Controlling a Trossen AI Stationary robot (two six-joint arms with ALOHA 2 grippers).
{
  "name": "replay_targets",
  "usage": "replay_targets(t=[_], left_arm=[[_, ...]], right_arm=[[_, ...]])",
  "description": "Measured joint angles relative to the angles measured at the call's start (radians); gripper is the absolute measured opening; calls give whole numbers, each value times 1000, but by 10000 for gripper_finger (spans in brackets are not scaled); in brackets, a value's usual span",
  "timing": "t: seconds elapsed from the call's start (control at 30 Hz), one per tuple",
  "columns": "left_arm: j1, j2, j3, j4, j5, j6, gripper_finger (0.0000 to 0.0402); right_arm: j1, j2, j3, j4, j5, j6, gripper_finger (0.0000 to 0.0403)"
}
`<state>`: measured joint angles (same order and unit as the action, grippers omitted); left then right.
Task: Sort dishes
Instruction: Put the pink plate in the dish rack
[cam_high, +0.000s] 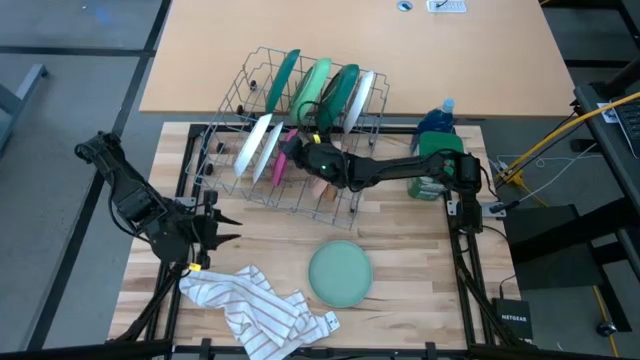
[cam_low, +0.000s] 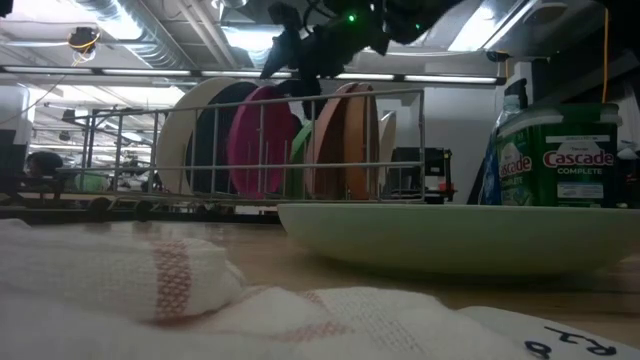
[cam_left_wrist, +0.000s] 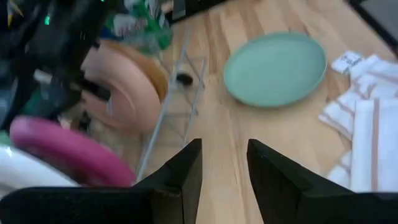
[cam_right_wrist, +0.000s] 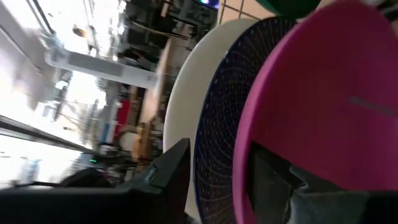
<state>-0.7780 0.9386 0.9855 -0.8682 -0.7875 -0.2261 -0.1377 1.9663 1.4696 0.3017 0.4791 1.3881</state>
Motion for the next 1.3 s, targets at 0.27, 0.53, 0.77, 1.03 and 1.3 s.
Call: replay_targets(t=[0.27,0.53,0.77,1.03,1.3], left_arm=[[29,1,0,56,-2,74,118],[28,1,0,41,-2,51,118],[28,1,0,41,-2,50,118],[28,1,0,41,-1,39,118],[28,1,0,41,-1,39,118]], right_arm=[[0,0,159,-291,-19,-48,140],[0,1,247,-540,-29,-59,140],[0,1,247,-583,-80,-54,140],[0,1,247,-580,-80,-61,140],[0,1,247,-580,-96,-61,140]])
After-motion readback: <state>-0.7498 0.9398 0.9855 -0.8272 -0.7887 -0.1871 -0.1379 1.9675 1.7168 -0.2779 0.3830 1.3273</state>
